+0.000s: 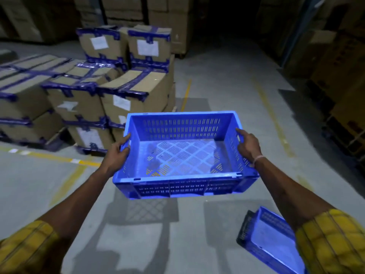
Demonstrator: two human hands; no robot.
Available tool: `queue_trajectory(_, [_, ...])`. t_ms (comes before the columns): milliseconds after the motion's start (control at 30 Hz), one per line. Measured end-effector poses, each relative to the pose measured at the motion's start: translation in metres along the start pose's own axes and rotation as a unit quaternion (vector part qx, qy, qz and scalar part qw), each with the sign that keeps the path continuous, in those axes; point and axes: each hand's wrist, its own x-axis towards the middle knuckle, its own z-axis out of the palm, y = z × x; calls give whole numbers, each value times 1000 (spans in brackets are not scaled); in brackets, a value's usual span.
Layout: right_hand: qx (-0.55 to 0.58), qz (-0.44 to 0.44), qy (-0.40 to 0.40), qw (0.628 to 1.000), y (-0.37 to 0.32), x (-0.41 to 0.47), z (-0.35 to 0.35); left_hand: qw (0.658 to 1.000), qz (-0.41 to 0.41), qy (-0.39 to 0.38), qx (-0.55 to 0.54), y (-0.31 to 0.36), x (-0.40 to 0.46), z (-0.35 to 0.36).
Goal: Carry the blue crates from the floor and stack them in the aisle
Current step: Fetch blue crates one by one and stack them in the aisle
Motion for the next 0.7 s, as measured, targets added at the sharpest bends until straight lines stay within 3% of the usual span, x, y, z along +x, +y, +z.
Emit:
queue_trajectory(400, [25,-119,-116,986,-224,95,195,980,-94,174,31,-104,20,-195])
queue_trajectory(700, [31,-245,-220,944,-389,197,345,943,-161,286,51,-185,59,-287])
